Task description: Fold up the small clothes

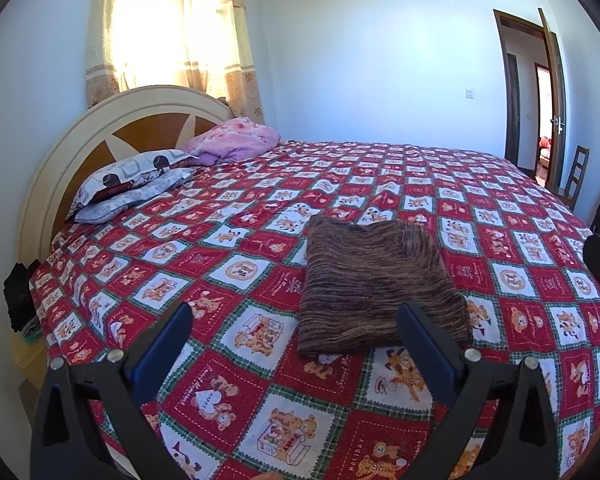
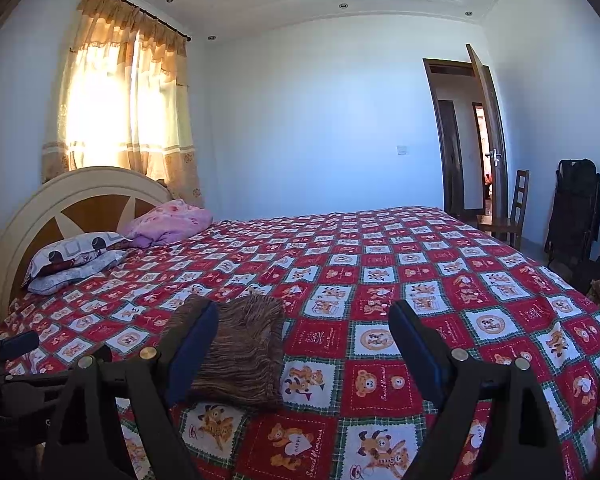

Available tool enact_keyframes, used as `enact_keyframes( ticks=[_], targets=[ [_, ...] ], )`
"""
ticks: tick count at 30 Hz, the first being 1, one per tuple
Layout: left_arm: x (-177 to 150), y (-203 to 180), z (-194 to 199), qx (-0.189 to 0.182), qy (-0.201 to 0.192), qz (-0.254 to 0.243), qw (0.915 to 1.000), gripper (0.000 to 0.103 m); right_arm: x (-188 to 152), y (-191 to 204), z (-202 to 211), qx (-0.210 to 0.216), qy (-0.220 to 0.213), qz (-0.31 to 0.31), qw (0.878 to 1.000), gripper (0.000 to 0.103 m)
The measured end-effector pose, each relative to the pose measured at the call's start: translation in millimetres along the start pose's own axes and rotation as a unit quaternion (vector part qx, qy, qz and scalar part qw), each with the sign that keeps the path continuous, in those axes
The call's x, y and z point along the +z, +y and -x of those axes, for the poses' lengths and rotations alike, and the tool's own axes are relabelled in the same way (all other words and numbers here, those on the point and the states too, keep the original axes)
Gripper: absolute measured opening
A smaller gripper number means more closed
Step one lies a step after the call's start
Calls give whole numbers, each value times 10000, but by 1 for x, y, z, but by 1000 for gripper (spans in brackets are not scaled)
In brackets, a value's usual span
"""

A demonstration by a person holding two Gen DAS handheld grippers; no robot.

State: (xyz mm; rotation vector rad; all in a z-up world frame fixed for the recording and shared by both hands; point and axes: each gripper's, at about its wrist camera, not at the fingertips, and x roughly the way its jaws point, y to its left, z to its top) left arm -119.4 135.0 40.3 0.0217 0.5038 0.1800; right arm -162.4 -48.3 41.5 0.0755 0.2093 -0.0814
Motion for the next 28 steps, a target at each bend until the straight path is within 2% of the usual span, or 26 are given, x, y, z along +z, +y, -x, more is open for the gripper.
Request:
enact_keyframes(
  ticks=[21, 28],
  targets=[
    [5, -1, -11, -173, 228, 2, 9996, 103, -3, 0, -1, -68, 46, -9, 10000, 87],
    [8, 5, -20, -383, 311, 39, 9988, 103, -6, -6, -5, -88, 130, -58, 9999, 87]
  ],
)
